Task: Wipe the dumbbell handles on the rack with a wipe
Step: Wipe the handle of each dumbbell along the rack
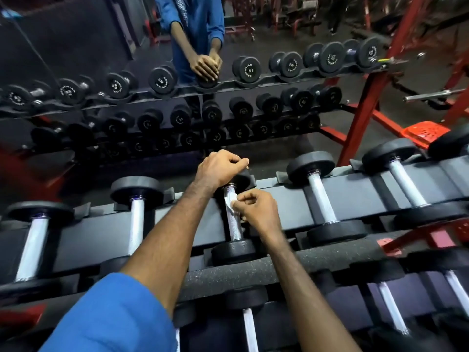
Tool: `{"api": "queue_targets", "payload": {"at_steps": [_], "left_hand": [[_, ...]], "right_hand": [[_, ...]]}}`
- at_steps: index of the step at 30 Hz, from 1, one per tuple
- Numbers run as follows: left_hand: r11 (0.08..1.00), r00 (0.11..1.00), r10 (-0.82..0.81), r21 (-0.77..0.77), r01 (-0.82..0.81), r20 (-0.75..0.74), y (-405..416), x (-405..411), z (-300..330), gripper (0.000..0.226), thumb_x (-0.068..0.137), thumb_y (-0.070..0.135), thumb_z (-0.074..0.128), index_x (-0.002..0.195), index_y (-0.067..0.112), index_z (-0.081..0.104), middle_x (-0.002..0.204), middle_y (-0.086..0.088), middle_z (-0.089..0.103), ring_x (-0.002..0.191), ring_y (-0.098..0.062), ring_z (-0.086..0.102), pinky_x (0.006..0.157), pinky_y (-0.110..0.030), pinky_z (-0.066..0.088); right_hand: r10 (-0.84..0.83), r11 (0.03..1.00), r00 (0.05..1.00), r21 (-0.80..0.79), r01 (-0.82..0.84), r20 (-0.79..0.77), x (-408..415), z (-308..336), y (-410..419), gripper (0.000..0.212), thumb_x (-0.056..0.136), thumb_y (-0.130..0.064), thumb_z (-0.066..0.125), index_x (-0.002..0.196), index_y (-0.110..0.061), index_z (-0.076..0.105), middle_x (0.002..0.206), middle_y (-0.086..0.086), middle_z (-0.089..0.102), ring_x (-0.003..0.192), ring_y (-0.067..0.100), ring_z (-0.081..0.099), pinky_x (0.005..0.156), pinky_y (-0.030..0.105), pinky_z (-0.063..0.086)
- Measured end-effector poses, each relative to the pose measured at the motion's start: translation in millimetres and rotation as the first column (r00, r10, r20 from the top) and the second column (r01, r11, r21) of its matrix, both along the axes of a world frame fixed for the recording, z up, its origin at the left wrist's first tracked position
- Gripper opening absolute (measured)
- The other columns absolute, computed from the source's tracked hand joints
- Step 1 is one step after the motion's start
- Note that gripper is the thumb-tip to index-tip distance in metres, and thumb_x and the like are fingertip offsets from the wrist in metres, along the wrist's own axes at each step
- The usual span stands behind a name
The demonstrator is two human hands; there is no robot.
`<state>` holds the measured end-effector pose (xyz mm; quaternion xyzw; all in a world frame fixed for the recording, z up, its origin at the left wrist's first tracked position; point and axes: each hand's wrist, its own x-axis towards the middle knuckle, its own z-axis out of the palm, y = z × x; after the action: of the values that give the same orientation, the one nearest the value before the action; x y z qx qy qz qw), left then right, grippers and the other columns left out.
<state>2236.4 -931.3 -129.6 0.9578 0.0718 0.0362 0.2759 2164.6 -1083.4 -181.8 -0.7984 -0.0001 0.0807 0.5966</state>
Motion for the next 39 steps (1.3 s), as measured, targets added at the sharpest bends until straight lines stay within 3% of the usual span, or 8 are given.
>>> {"api": "queue_targets", "payload": {"at_steps": [4,9,12,19,25,30,35,39], "left_hand": [[1.0,1.0,0.014,-0.004,-0.014,-0.004,-2.3,-1.0,0.4,0.035,0.094,0.068,0.06,0.097,0.041,0.083,0.088,0.005,0.075,0.095,-0.024,0.068,0.079,-0.034,0.045],[1.0,1.0,0.021,0.007,-0.021,-0.01,-3.4,-2.9,2.4,0.038,0.093,0.068,0.059,0.095,0.038,0.082,0.086,0.003,0.076,0.093,-0.025,0.068,0.082,-0.036,0.052],[1.0,1.0,0.012,-0.001,-0.012,-0.016,-2.7,-3.8,2.9,0.037,0.093,0.069,0.058,0.094,0.04,0.082,0.084,0.004,0.076,0.094,-0.024,0.069,0.086,-0.038,0.055],[1.0,1.0,0.006,-0.007,-0.006,0.004,-1.5,-3.4,1.4,0.034,0.092,0.068,0.06,0.097,0.042,0.082,0.09,0.002,0.077,0.098,-0.028,0.069,0.09,-0.039,0.056],[1.0,1.0,0.005,-0.017,-0.005,0.002,0.1,-4.0,1.7,0.033,0.093,0.068,0.058,0.096,0.045,0.082,0.086,0.006,0.076,0.097,-0.025,0.069,0.089,-0.039,0.056],[1.0,1.0,0.01,-0.01,-0.01,0.01,-1.0,-1.6,0.3,0.036,0.092,0.068,0.059,0.096,0.042,0.082,0.087,0.003,0.076,0.096,-0.027,0.069,0.086,-0.038,0.055],[1.0,1.0,0.02,-0.022,-0.02,0.004,-0.6,-0.9,-1.1,0.036,0.09,0.071,0.057,0.096,0.046,0.082,0.08,0.007,0.073,0.096,-0.023,0.069,0.082,-0.036,0.051],[0.999,1.0,0.025,-0.02,-0.025,0.002,-0.4,-1.0,-1.7,0.036,0.092,0.07,0.058,0.098,0.045,0.082,0.078,0.007,0.071,0.096,-0.024,0.068,0.083,-0.036,0.051]], "right_hand": [[0.093,0.996,0.989,0.023,-0.091,-0.112,-25.8,-20.0,-24.0,0.019,0.072,-0.026,0.087,0.084,-0.016,0.076,0.075,0.003,0.078,0.07,0.02,0.075,0.071,0.041,0.062],[0.154,0.949,0.955,0.306,-0.071,-0.254,-1.9,-3.1,-10.9,0.008,0.093,-0.005,0.069,0.098,-0.008,0.074,0.073,0.001,0.067,0.059,0.006,0.057,0.057,0.021,0.046],[0.161,0.95,0.949,0.302,-0.075,-0.271,4.3,0.0,-2.7,0.019,0.093,-0.005,0.059,0.094,-0.015,0.076,0.071,-0.002,0.061,0.065,0.01,0.049,0.064,0.027,0.038],[0.337,0.907,0.861,0.377,-0.188,-0.381,-12.9,-4.4,-28.3,0.016,0.096,0.004,0.058,0.104,-0.004,0.068,0.063,-0.002,0.068,0.049,0.001,0.056,0.054,0.015,0.047],[0.265,0.917,0.9,0.38,-0.124,-0.345,13.5,10.0,-5.7,0.027,0.095,0.006,0.049,0.107,-0.005,0.071,0.09,0.018,0.075,0.061,0.011,0.066,0.06,0.024,0.057],[0.313,0.91,0.856,0.389,-0.145,-0.412,-9.5,-13.0,-28.2,0.019,0.091,0.01,0.061,0.097,-0.006,0.069,0.079,0.013,0.071,0.058,0.014,0.066,0.067,0.033,0.061],[0.166,0.933,0.944,0.354,-0.057,-0.285,15.4,-3.2,-4.2,0.014,0.095,0.0,0.062,0.102,-0.008,0.071,0.087,0.009,0.072,0.064,0.009,0.064,0.061,0.029,0.058],[0.176,0.949,0.955,0.298,-0.101,-0.237,-3.0,-7.9,-16.0,0.006,0.097,-0.006,0.067,0.097,-0.011,0.07,0.063,-0.01,0.065,0.054,-0.002,0.058,0.063,0.027,0.053]]}}
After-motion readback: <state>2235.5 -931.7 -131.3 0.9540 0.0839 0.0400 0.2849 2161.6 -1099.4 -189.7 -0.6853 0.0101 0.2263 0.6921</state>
